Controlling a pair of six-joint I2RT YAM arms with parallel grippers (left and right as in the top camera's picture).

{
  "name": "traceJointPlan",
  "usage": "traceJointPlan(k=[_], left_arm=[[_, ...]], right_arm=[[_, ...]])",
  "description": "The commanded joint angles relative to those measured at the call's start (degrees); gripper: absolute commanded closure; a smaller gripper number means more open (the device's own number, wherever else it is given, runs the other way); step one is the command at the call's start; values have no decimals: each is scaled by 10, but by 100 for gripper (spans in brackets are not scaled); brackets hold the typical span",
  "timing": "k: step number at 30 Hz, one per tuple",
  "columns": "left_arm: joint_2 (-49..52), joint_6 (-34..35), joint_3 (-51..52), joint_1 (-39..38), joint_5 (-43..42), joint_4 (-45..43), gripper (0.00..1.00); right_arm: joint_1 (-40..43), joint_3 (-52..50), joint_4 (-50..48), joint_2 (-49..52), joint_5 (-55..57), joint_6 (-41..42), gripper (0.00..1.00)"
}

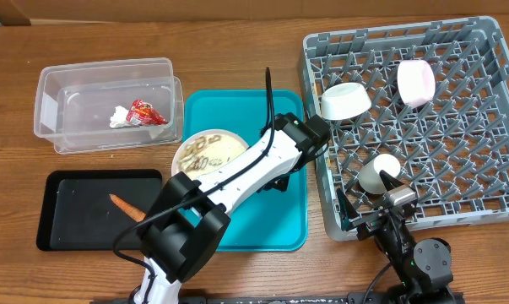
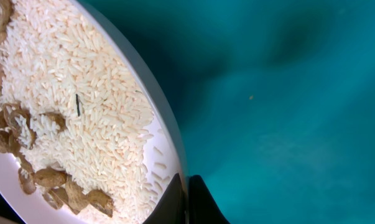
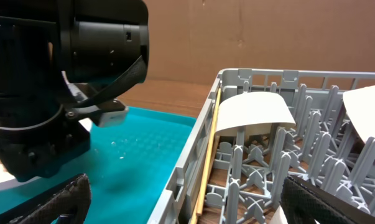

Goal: Sort waste into correct bins and load items into the dishwasher
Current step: 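Lift the plate and carry it over the black tray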

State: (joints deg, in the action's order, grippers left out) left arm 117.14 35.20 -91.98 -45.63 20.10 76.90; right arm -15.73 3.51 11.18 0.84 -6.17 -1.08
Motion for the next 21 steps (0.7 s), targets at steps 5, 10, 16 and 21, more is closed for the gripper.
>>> traceJointPlan(k=[5, 10, 16, 21], left_arm=[[-17, 120, -13, 17, 5, 51, 96], [-78, 120, -13, 54, -17, 58, 96], [-163, 86, -1, 129, -51, 57, 96], [-230, 58, 45, 199, -87, 36, 96]], right_arm=[[3, -2, -4, -7, -4, 2, 0], [3, -2, -4, -7, -4, 2, 0], [3, -2, -4, -7, -4, 2, 0], [3, -2, -4, -7, -4, 2, 0]])
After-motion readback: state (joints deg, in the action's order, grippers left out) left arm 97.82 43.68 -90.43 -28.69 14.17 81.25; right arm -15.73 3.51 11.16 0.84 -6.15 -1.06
